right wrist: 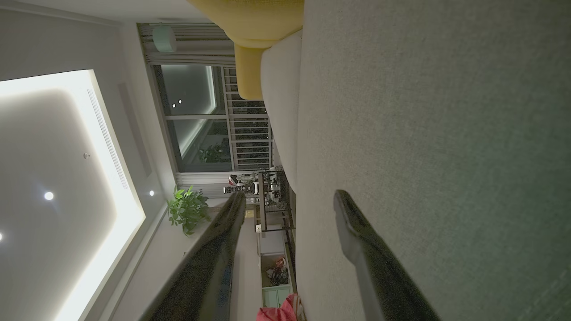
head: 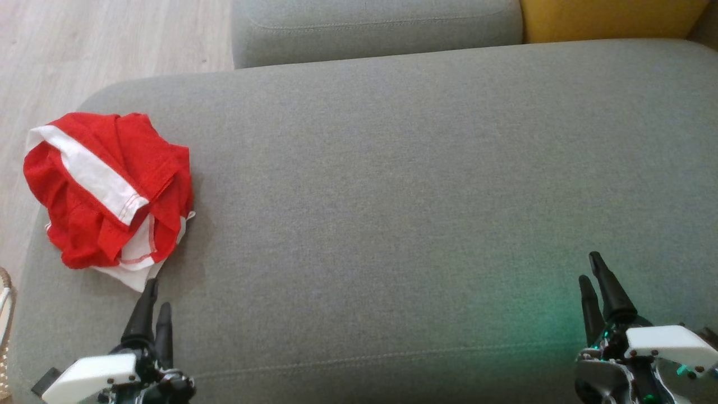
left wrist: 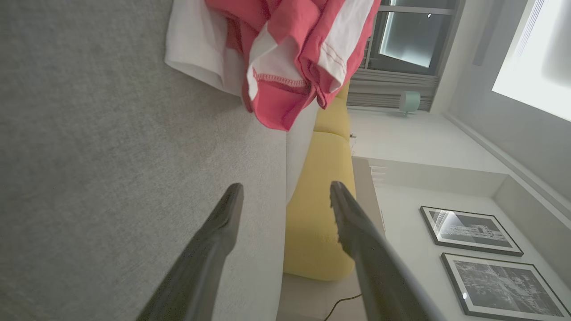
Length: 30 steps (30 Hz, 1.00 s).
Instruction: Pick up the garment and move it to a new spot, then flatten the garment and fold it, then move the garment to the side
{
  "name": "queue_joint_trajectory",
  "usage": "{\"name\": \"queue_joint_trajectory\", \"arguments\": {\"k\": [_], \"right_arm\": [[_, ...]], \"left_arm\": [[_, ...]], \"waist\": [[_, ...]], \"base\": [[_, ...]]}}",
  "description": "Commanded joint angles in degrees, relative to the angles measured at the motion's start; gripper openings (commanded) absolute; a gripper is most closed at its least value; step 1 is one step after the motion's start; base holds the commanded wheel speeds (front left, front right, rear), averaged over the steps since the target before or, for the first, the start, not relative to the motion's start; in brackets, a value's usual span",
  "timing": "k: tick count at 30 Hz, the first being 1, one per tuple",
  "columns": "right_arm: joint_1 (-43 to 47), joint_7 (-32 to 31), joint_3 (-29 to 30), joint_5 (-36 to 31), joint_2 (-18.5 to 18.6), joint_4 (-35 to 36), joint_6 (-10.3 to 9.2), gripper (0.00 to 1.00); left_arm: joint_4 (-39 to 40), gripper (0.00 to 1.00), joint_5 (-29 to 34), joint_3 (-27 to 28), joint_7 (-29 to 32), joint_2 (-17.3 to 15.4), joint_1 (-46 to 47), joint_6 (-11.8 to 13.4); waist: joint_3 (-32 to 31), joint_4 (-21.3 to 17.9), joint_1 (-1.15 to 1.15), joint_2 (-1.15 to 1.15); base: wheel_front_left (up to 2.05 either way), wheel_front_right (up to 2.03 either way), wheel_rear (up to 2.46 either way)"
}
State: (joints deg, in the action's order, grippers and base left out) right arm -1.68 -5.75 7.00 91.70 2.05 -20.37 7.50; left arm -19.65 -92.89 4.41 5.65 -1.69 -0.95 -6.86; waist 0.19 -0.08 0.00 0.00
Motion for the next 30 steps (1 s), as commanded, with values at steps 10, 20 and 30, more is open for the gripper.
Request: {"name": "queue_joint_trajectory", "arguments": {"k": [10, 20, 30], "right_arm": [[-3.3, 2.3, -0.2, -4.4, 0.4, 2.6, 0.0, 1.0], [-4.6, 3.8, -0.9, -12.2, 0.5, 4.4, 0.0, 1.0], [-6.2, 5.5, -1.2, -24.9, 0.5, 9.9, 0.0, 1.0]], "left_arm": [[3.5, 1.0, 3.0, 1.9, -2.0, -0.6, 2.9, -0.2], [5.1, 1.0, 5.9, 4.2, -3.6, -0.6, 3.6, -0.3], [8.5, 1.0, 11.3, 6.1, -5.3, -0.7, 4.3, -0.3]], "waist": [[0.0, -0.2, 0.0, 0.0], [0.1, -0.3, 0.0, 0.0], [0.3, -0.5, 0.0, 0.0]], "base": [[0.0, 0.0, 0.0], [0.0, 0.0, 0.0], [0.0, 0.0, 0.0]]}}
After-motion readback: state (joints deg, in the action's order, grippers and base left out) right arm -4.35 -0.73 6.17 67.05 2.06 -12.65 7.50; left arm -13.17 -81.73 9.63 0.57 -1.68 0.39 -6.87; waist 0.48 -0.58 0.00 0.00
